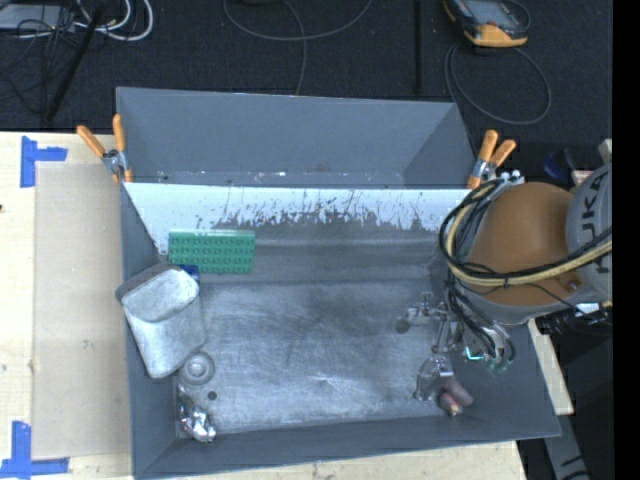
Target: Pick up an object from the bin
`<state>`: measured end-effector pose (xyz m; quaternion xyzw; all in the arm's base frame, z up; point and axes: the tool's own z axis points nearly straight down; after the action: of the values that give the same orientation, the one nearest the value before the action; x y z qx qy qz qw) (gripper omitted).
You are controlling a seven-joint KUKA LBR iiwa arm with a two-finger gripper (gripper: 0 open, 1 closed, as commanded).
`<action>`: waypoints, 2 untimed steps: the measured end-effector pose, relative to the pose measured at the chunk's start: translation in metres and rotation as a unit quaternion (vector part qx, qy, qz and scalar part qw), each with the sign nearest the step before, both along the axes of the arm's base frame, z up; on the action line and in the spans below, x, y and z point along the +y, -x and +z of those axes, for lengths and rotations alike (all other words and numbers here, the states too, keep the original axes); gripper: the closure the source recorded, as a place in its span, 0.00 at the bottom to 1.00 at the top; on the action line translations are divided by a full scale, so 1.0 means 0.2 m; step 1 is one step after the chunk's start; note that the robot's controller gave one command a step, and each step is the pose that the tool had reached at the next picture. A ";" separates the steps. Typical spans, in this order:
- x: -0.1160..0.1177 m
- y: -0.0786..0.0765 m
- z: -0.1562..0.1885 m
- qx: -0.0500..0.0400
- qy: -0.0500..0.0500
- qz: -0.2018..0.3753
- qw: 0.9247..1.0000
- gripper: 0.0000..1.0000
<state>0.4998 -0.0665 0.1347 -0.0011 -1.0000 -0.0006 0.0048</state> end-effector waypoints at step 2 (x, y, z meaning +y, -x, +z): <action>-0.36 0.08 -0.28 -0.024 -0.006 0.078 0.997 0.00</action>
Offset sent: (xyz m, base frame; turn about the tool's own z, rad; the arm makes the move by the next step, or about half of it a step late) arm 0.0053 -0.0824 -0.0592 0.0136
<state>0.4835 -0.1383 0.0789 0.0772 -0.9968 -0.0061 -0.0192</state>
